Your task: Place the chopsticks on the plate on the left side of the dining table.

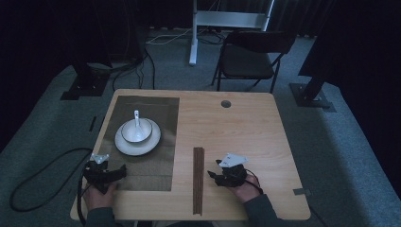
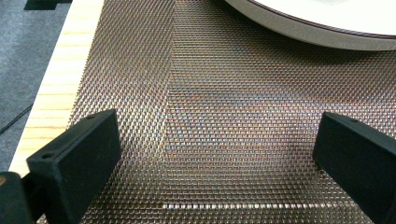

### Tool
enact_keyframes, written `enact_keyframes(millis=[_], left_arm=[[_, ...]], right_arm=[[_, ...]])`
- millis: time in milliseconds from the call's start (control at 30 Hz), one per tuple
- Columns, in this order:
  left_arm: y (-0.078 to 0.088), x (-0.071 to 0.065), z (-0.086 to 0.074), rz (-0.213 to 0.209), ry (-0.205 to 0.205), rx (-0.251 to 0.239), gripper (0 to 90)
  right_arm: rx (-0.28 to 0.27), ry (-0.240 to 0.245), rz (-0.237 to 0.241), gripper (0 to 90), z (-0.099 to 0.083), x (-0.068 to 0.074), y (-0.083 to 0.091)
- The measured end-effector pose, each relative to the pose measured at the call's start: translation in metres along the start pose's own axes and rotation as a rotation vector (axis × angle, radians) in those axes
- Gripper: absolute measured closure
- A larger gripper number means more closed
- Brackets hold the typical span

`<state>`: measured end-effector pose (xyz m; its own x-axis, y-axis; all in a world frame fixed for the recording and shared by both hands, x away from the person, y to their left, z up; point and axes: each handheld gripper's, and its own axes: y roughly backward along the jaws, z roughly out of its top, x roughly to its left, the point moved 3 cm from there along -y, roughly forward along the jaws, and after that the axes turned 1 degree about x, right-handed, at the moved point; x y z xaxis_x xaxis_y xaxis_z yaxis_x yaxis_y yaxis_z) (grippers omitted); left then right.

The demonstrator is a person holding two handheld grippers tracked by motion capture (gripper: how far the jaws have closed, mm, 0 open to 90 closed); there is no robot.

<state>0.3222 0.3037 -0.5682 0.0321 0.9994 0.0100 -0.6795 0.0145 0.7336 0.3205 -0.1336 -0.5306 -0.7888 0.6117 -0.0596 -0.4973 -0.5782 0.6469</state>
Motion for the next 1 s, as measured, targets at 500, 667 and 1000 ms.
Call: enact_keyframes(millis=[500,667,1000], left_arm=[[0.000,0.000,0.000,0.000,0.000,0.000,1.4],[0.000,0.000,0.000,0.000,0.000,0.000,1.4],[0.000,0.000,0.000,0.000,0.000,0.000,1.4]], right_arm=[[0.017,0.022,0.023,43.4,0.000,0.010,-0.007],[0.020,0.025,0.027,43.4,-0.001,0.012,-0.008],[0.028,0.039,0.039,43.4,-0.001,0.017,-0.012]])
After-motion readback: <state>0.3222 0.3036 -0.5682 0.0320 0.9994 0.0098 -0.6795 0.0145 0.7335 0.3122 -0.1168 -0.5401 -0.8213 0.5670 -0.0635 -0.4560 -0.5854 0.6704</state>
